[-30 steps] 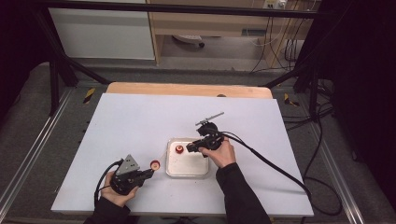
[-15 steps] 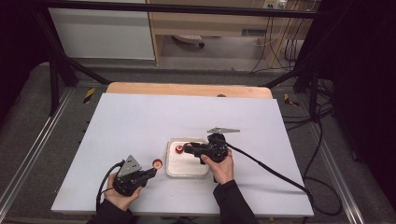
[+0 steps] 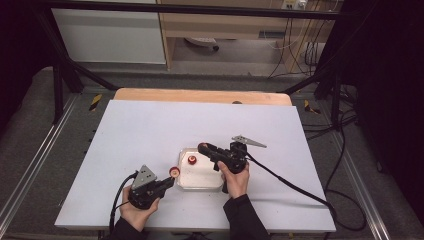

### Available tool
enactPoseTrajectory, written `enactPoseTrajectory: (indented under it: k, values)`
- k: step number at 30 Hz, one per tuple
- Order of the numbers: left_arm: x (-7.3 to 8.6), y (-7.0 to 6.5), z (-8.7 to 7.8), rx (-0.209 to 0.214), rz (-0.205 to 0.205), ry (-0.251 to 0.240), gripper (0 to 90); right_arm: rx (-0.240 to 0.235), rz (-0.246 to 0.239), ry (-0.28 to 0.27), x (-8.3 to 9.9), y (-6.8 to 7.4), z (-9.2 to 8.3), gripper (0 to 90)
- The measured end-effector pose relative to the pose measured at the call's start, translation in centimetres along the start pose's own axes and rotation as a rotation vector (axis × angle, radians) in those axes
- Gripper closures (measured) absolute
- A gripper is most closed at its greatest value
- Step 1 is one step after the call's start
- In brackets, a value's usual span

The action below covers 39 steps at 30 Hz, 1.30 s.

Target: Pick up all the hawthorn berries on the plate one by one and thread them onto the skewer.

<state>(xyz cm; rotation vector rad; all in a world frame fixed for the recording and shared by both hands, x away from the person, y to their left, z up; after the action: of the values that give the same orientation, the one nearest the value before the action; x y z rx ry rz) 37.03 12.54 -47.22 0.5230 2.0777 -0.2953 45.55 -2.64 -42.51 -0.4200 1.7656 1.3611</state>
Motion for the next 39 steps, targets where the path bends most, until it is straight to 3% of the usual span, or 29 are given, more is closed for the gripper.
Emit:
enactPoseTrajectory:
  k: [7, 20, 39]
  values:
    - [-0.5, -0.8, 0.6, 0.009, -0.039, 0.0, 88.4, -0.017, 0.002, -0.087, -1.1, 0.4, -0.1, 62.0]
    - [-2.2, -3.3, 1.4, 0.049, -0.064, -0.011, 88.4, -0.033, -0.018, -0.214, -2.6, 0.7, -0.3, 62.0]
    - [-3.3, -4.0, 2.3, 0.048, -0.104, -0.026, 88.4, -0.061, -0.009, -0.257, -2.8, 1.1, -0.3, 62.1]
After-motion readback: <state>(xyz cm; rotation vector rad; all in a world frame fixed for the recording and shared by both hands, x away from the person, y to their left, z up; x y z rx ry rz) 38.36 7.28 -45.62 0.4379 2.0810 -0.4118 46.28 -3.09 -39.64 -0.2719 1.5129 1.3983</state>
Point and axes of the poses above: each handheld gripper's, and its own axes: z roughly forward along the jaws, x roughly out of its underside, y roughly to its left, the point moved 9 cm from there along z, roughly forward along the jaws, and after that the axes turned 14 degrees about -x, right-handed, at the moved point
